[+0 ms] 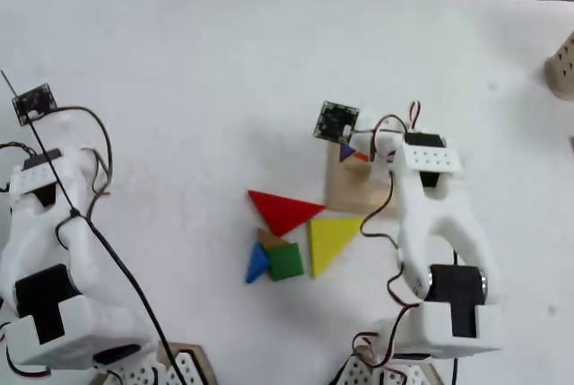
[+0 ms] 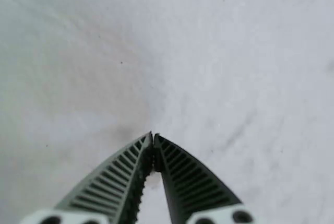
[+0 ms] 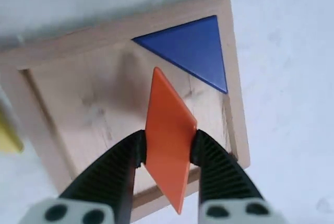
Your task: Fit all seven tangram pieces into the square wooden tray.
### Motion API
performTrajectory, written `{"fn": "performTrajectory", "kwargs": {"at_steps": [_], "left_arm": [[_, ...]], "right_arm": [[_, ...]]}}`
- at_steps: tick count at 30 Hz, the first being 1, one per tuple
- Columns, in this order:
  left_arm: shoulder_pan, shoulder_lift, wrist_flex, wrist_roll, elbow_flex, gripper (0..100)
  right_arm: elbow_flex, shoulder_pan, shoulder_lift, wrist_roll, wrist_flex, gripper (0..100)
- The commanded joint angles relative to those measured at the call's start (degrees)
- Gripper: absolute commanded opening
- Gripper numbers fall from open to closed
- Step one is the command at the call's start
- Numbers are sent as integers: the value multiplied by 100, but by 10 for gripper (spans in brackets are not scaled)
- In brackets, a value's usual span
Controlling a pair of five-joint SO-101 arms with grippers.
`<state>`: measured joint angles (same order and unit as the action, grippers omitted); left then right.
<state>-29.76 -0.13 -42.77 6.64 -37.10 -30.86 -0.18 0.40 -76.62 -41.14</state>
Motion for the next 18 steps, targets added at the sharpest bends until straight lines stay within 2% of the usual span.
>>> {"fn": "performTrajectory", "kwargs": {"at_steps": [1, 7, 14, 16, 18], "left_arm": [[-22, -13, -9, 9, 211, 24], [-22, -13, -9, 9, 211, 24], [-22, -13, -9, 9, 211, 24], [-22, -13, 0, 9, 211, 24], [-22, -13, 0, 9, 211, 24]], "right_arm": [[571, 92, 145, -97, 163, 46], [1530, 321, 796, -88, -549, 214], [2330, 295, 1305, -62, -1420, 223], [2514, 286, 1244, 237, -1648, 222], [2769, 295, 1112, 870, -1895, 214]]}}
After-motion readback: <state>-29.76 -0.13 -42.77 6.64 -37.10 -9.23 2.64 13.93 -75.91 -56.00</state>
